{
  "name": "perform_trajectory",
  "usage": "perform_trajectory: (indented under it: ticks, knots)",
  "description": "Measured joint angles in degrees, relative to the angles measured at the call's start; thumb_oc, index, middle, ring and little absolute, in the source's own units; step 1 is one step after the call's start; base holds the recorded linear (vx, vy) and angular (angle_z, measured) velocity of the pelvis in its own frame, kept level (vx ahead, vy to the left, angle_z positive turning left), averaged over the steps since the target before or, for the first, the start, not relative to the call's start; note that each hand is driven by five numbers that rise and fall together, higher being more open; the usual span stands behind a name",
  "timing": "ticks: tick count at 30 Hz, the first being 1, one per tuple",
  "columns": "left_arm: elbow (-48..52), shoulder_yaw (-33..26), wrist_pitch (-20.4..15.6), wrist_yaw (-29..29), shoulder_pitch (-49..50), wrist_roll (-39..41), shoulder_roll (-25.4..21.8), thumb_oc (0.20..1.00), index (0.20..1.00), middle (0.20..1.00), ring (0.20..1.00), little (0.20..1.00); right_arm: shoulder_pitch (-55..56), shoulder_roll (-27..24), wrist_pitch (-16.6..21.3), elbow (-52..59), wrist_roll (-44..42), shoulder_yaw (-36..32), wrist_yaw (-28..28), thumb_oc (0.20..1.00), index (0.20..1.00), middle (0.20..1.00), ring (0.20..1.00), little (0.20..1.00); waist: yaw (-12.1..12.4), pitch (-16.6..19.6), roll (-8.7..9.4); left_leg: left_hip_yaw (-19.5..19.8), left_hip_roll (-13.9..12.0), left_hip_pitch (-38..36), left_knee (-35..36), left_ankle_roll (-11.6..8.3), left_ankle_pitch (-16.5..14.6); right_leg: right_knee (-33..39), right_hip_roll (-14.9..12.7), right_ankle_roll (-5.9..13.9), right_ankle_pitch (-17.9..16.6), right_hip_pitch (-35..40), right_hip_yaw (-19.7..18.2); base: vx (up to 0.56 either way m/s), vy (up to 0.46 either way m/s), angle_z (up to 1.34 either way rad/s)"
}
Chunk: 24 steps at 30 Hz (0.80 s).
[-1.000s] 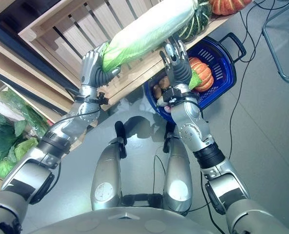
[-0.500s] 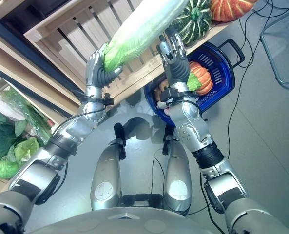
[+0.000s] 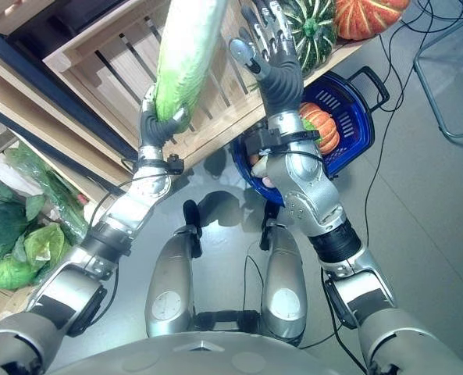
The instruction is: Pick up fruits and vegetables into the basket
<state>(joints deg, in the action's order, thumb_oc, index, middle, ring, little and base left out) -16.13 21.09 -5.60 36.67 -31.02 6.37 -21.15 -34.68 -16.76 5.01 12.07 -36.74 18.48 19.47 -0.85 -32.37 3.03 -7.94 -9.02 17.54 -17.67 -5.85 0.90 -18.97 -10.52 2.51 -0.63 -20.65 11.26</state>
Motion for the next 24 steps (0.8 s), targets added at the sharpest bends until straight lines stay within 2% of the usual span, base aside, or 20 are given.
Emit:
perform_trajectory:
  ticks: [5, 11, 16, 18, 20, 24]
  knots:
    - [0.0, -2.5, -5.7, -0.9, 0.0, 2.6, 0.5, 0.2, 0.2, 0.2, 0.2, 0.2, 0.2, -0.1, 0.0, 0.0, -0.1, -1.7, 1.7, 1.0, 1.0, 1.0, 1.0, 1.0, -0.1, 0.0, 0.04, 0.0, 0.0, 0.0, 0.0, 0.04, 0.0, 0.0, 0.0, 0.01, 0.0, 0.1, 0.0, 0.0, 0.0, 0.0]
    - [0.2, -3.1, -9.6, -2.4, 0.0, 2.6, 0.7, 0.2, 0.2, 0.2, 0.2, 0.2, 0.6, -0.1, 1.2, -0.3, -0.7, -3.3, 3.9, 1.0, 1.0, 1.0, 1.0, 1.0, -0.4, 0.1, 0.14, 0.2, -0.1, -0.4, 0.0, -0.01, -0.1, 0.3, 0.1, 0.01, 0.0, 0.7, 0.2, 0.0, 0.0, 0.0]
    - [0.6, -3.4, -12.7, -3.3, 0.0, 2.3, 0.6, 0.2, 0.2, 0.2, 0.2, 0.2, 1.3, -0.1, 2.0, -0.9, -5.7, -5.0, 4.0, 1.0, 1.0, 1.0, 1.0, 1.0, -0.4, 0.1, 0.22, 0.3, -0.1, -1.2, 0.0, -0.01, -0.3, 0.8, 0.2, 0.04, 0.0, 1.9, 0.4, 0.01, -0.008, 0.0]
    - [2.0, -3.5, -13.0, -3.5, 0.0, 0.6, 0.0, 0.2, 0.2, 0.2, 0.2, 0.2, 1.7, -0.1, 2.2, -1.2, -9.3, -5.2, 2.8, 1.0, 1.0, 1.0, 1.0, 1.0, -0.3, 0.1, 0.47, 0.3, -0.1, -1.2, 0.0, -0.01, -0.3, 0.9, 0.2, 0.05, 0.0, 2.0, 0.5, 0.03, -0.044, 0.02]
    - [2.7, -3.5, -13.5, -4.4, -0.2, -2.6, -1.0, 0.2, 0.2, 0.2, 0.2, 0.2, 1.8, -0.1, 1.9, -2.1, -12.6, -5.1, -0.9, 1.0, 1.0, 1.0, 1.0, 1.0, -0.3, 0.2, 0.75, 0.4, -0.1, -1.2, -0.1, -0.02, -0.3, 0.9, 0.2, 0.07, 0.0, 2.1, 0.6, 0.02, -0.033, 0.02]
    - [3.7, -3.4, -13.5, -7.1, -0.8, -7.3, -4.7, 0.2, 0.2, 0.2, 0.2, 0.2, 1.8, -0.4, -1.6, -2.6, -18.4, -4.6, -9.8, 1.0, 1.0, 1.0, 1.0, 1.0, 0.0, 0.3, 1.11, 0.6, -0.1, -1.2, -0.1, -0.03, -0.3, 0.9, 0.2, 0.08, 0.0, 2.2, 0.8, 0.02, -0.039, 0.02]
